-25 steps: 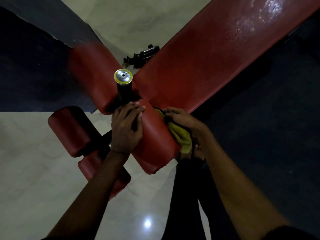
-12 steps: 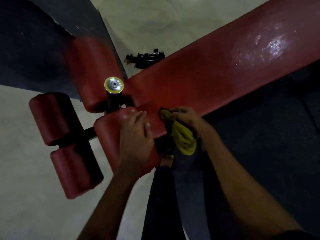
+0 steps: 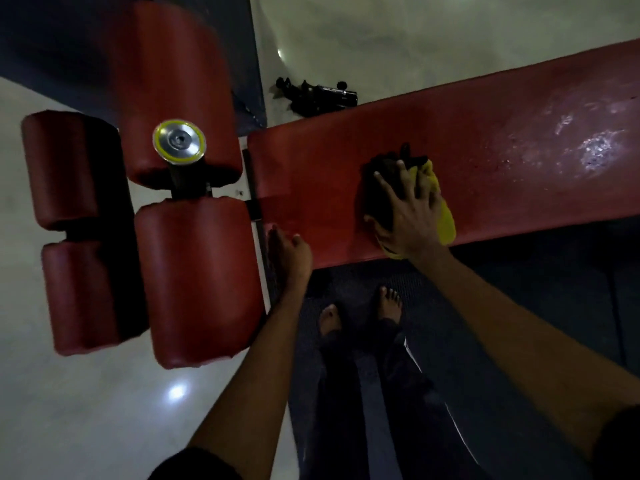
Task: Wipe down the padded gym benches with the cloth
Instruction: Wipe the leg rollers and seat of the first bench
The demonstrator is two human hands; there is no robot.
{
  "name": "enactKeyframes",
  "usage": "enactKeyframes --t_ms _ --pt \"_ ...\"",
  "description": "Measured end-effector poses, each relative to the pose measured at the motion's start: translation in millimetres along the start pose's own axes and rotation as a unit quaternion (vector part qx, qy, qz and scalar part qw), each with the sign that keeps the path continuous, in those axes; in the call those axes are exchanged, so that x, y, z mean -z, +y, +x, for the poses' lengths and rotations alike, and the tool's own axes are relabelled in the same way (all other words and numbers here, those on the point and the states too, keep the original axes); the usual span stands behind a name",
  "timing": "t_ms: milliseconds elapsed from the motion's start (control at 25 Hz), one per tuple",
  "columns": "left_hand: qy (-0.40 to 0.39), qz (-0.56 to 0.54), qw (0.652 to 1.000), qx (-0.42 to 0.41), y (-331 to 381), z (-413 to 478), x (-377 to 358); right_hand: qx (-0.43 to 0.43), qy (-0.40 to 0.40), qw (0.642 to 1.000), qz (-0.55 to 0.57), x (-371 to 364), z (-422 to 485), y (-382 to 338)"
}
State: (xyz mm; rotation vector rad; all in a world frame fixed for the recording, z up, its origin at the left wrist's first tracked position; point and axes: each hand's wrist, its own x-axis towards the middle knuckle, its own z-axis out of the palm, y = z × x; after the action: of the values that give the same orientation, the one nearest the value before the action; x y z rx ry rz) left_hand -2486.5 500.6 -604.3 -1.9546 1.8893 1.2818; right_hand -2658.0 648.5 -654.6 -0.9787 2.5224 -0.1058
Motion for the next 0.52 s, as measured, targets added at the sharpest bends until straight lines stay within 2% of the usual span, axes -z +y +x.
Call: enactKeyframes --t_ms 120,240,320,360,440,520 --pt "0.064 0.017 0.997 -0.038 -15.0 -1.1 -12.7 -0.003 0.063 0.998 0.017 -8.1 11.9 21.3" --pt "0.070 -0.018 0.996 -0.043 -50.9 -2.4 -13.3 -0.035 0.112 0.989 0.086 -2.5 34.7 15.3" --pt "0.072 -0.012 0.992 -0.101 -75.5 3.3 -12.9 -0.038 0.123 0.985 0.116 -5.8 36.8 2.0" --pt "0.070 -0.024 0.990 -0.117 -84.0 8.8 -13.1 -0.007 0.117 0.986 0.122 -9.1 30.8 -4.1" --pt "0.074 -0.058 0.990 -0.103 -80.7 7.9 -9.9 0.107 0.076 0.989 0.071 -24.6 5.8 -17.9" --pt "0.085 -0.099 0.987 -0.095 -76.0 6.2 -6.2 0.217 0.018 0.976 0.007 -38.2 -21.1 -25.6"
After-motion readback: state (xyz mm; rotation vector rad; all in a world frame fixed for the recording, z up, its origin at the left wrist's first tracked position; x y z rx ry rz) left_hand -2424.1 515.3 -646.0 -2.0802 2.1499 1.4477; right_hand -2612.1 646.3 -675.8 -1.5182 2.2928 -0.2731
